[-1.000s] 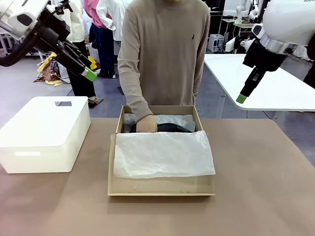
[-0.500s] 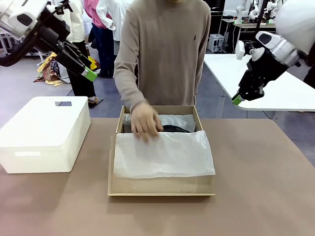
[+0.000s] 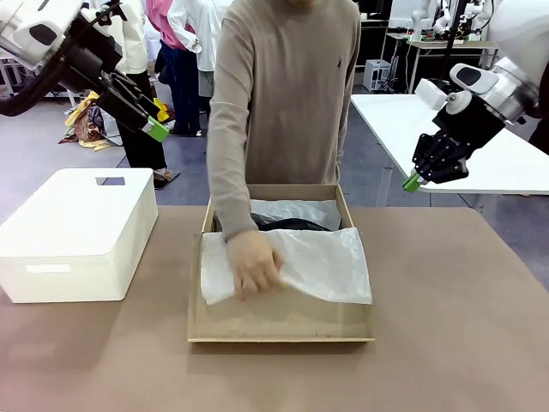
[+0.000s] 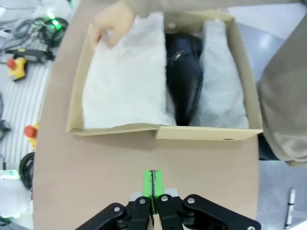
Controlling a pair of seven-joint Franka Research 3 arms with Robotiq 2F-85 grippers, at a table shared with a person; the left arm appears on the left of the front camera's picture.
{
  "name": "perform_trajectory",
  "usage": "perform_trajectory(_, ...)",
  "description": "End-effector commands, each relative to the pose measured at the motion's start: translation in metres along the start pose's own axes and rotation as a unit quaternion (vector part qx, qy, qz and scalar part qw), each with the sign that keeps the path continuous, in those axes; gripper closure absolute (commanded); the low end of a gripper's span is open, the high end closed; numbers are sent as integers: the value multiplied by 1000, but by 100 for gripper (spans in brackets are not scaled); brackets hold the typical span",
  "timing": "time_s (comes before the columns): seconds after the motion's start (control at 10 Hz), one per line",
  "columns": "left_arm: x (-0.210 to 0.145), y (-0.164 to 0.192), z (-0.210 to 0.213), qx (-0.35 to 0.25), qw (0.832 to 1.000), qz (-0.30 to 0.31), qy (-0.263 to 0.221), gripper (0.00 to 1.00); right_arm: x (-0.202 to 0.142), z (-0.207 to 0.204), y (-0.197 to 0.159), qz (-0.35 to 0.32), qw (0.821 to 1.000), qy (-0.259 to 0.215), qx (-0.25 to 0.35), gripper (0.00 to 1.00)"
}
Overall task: Pack the shoes into the box.
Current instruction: Close the Shoes Box.
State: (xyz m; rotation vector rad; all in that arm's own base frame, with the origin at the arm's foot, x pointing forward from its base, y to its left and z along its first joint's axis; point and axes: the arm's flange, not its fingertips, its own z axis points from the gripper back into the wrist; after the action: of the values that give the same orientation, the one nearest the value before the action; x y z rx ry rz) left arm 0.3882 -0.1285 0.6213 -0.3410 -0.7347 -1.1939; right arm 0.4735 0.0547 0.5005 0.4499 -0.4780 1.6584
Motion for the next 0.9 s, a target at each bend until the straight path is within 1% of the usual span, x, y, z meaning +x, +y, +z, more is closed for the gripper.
perform_trajectory(0.0, -3, -1, 0, -8, 1000, -5, -13, 0, 1, 8, -12, -11, 998, 34, 42, 100)
perform_trajectory(0.1, -3, -1, 0, -8, 1000, -5, -13, 0, 2, 7, -12, -26, 997, 55, 46, 100)
perform_trajectory(0.2, -3, -1, 0, -8, 1000, -5, -13, 0, 2, 4, -10, -41, 995, 87, 40, 100)
perform_trajectory(0.3, -3, -1, 0, -8, 1000, -5, -13, 0, 3, 3, -10, -72, 990, 117, 32, 100)
perform_trajectory(0.4, -3, -1, 0, -8, 1000, -5, -13, 0, -6, 0, -7, -20, 998, 48, 40, 100)
perform_trajectory(0.8, -3, -1, 0, -8, 1000, -5, -13, 0, -6, 0, -7, -20, 998, 48, 40, 100)
